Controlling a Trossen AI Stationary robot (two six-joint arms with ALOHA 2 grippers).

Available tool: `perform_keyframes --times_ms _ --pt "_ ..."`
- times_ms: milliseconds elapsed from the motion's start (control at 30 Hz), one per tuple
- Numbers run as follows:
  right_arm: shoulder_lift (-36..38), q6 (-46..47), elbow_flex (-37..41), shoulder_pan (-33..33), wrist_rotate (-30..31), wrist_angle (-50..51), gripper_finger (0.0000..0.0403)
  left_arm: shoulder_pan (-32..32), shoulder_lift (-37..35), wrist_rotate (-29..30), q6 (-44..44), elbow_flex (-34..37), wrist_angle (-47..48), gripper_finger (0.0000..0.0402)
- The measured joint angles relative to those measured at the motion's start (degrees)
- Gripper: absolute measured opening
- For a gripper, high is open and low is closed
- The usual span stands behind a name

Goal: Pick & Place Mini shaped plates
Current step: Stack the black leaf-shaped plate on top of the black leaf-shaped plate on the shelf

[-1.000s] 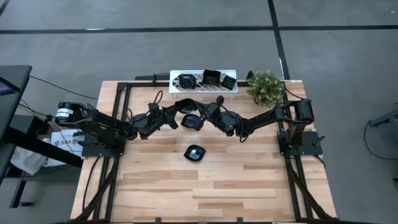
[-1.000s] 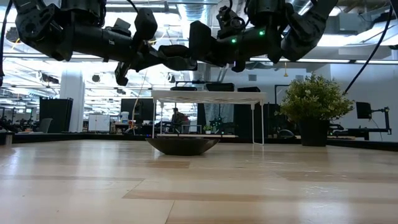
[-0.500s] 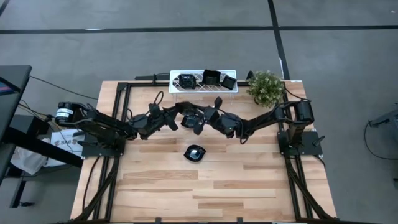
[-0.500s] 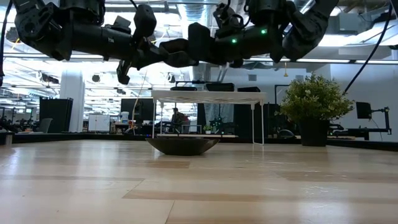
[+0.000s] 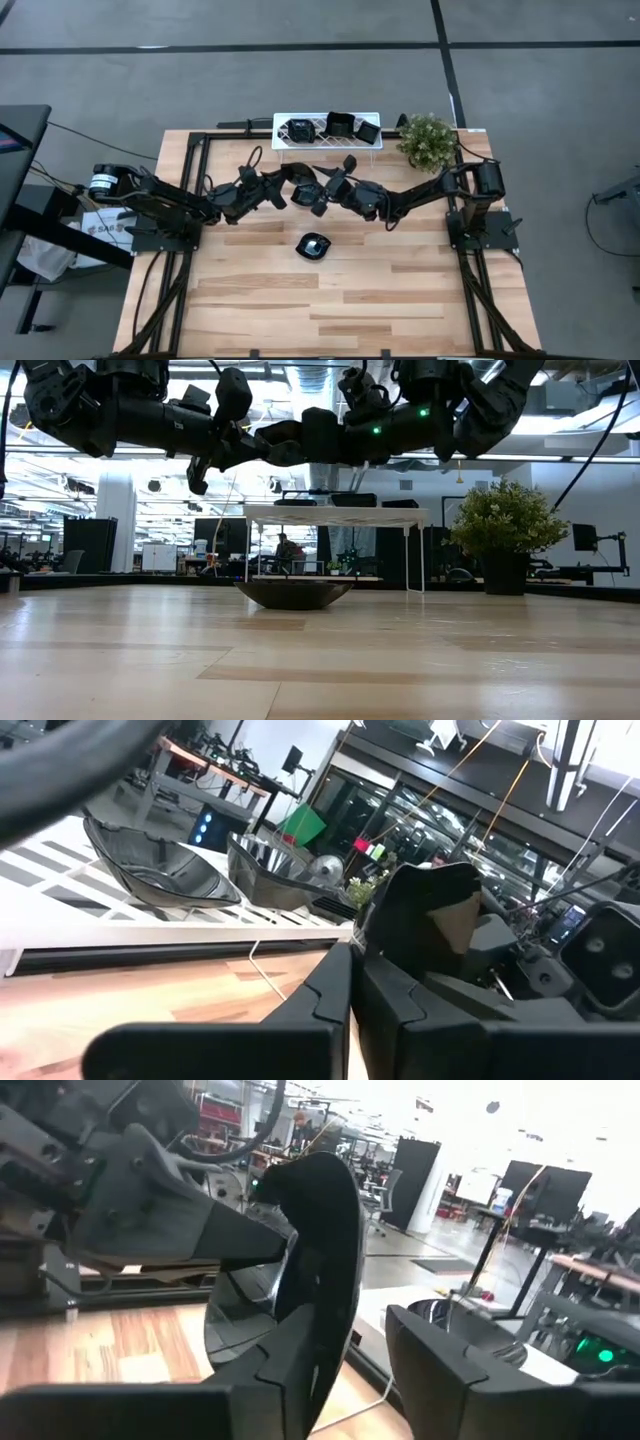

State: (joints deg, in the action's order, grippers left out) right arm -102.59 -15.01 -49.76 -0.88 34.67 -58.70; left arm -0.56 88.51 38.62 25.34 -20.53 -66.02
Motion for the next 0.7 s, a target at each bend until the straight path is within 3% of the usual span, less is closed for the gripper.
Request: perform_keyframes --times_ms 200,700 --pt "0.3 -2.5 0.0 1.3 2.0 0.2 0.0144 0.9 0.0 0.2 0.0 0.0 -0.1 0.0012" --pt "0.3 -11.1 0.0 3.7 14.6 -0.1 0.0167 4.7 -0.5 0.3 -2.8 0.0 -0.4 0.0015"
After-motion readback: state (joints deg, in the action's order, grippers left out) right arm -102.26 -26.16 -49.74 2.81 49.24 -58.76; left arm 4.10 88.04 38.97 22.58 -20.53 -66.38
